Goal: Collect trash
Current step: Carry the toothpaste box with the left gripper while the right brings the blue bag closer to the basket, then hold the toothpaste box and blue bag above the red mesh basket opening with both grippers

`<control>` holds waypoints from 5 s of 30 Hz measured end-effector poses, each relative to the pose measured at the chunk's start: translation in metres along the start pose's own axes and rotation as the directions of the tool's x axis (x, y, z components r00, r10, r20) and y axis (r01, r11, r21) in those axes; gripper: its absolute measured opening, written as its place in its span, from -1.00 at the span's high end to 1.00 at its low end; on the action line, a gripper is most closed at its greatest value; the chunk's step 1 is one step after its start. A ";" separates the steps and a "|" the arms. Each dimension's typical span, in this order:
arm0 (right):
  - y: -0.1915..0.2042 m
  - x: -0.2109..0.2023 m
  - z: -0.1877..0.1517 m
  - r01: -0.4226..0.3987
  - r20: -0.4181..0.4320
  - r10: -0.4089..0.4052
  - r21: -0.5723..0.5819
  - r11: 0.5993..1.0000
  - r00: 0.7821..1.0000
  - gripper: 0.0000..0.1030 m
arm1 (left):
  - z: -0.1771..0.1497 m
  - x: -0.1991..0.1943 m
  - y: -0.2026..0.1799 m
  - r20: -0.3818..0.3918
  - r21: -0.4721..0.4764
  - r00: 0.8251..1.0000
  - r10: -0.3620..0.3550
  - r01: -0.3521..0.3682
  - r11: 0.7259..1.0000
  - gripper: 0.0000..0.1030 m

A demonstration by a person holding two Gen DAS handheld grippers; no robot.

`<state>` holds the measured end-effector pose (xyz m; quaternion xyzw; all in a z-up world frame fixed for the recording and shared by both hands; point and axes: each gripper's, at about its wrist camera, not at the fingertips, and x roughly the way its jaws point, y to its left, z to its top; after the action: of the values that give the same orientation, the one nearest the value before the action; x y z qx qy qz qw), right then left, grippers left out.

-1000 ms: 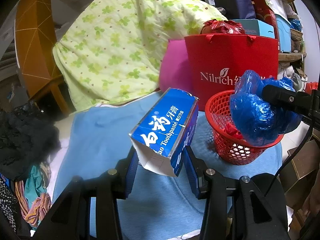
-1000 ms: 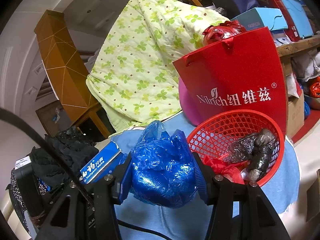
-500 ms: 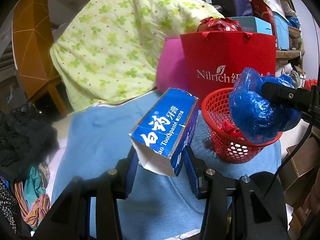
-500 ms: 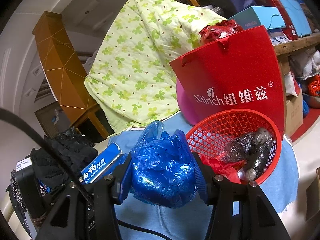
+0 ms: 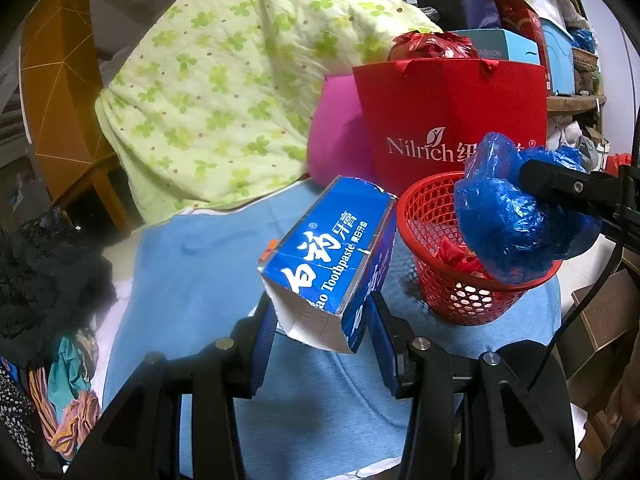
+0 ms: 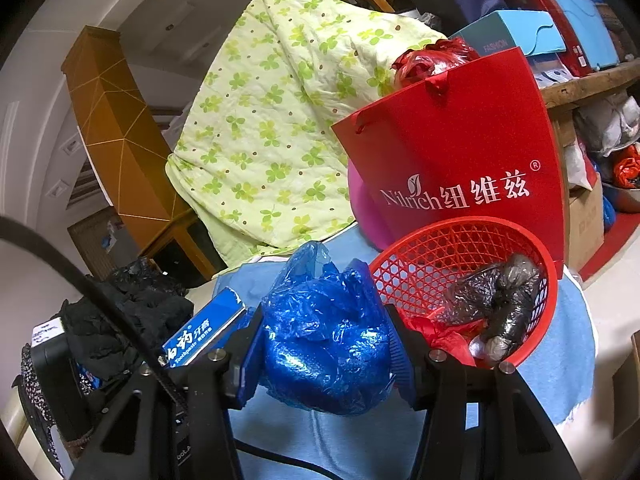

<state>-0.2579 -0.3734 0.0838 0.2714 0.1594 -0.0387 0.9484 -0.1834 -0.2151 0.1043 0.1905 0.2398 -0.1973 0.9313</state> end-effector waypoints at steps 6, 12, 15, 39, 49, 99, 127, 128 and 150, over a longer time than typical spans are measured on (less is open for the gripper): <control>-0.003 0.000 0.001 0.001 -0.002 -0.001 0.007 1.000 1.000 -0.11 | 0.001 0.001 -0.002 0.000 0.007 1.000 -0.004 0.004 1.000 0.09; -0.005 0.002 0.002 0.003 -0.005 -0.003 0.012 1.000 1.000 -0.11 | 0.002 0.004 -0.004 -0.005 0.013 1.000 -0.009 0.009 1.000 0.09; -0.007 0.002 0.002 0.002 -0.006 -0.002 0.014 1.000 1.000 -0.11 | 0.001 0.005 -0.006 -0.005 0.018 1.000 -0.010 0.010 1.000 0.09; -0.025 0.004 0.003 0.018 -0.004 -0.018 0.039 0.999 1.000 -0.11 | 0.001 0.011 -0.017 -0.023 0.042 0.999 -0.031 0.032 0.999 0.09; -0.030 0.004 0.004 0.029 -0.002 -0.029 0.049 0.998 1.000 -0.11 | 0.000 0.014 -0.021 -0.032 0.049 0.999 -0.038 0.040 0.998 0.09; -0.052 0.002 0.004 0.049 0.004 -0.049 0.088 0.995 0.999 -0.11 | -0.001 0.022 -0.044 -0.053 0.093 0.997 -0.064 0.069 0.993 0.08; -0.072 -0.001 0.007 0.077 0.009 -0.079 0.133 0.988 0.997 -0.11 | 0.000 0.030 -0.054 -0.070 0.124 0.994 -0.081 0.089 0.988 0.08; -0.074 -0.001 0.007 0.077 0.009 -0.079 0.135 0.988 0.997 -0.11 | 0.000 0.030 -0.054 -0.070 0.126 0.994 -0.080 0.089 0.988 0.07; -0.096 -0.013 0.011 0.108 0.039 -0.117 0.174 0.979 0.992 -0.11 | 0.002 0.028 -0.067 -0.059 0.145 0.994 -0.089 0.097 0.985 0.07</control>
<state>-0.2828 -0.4609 0.0487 0.3414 0.1474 -0.1125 0.9214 -0.1905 -0.2802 0.0739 0.2527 0.2573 -0.2527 0.8978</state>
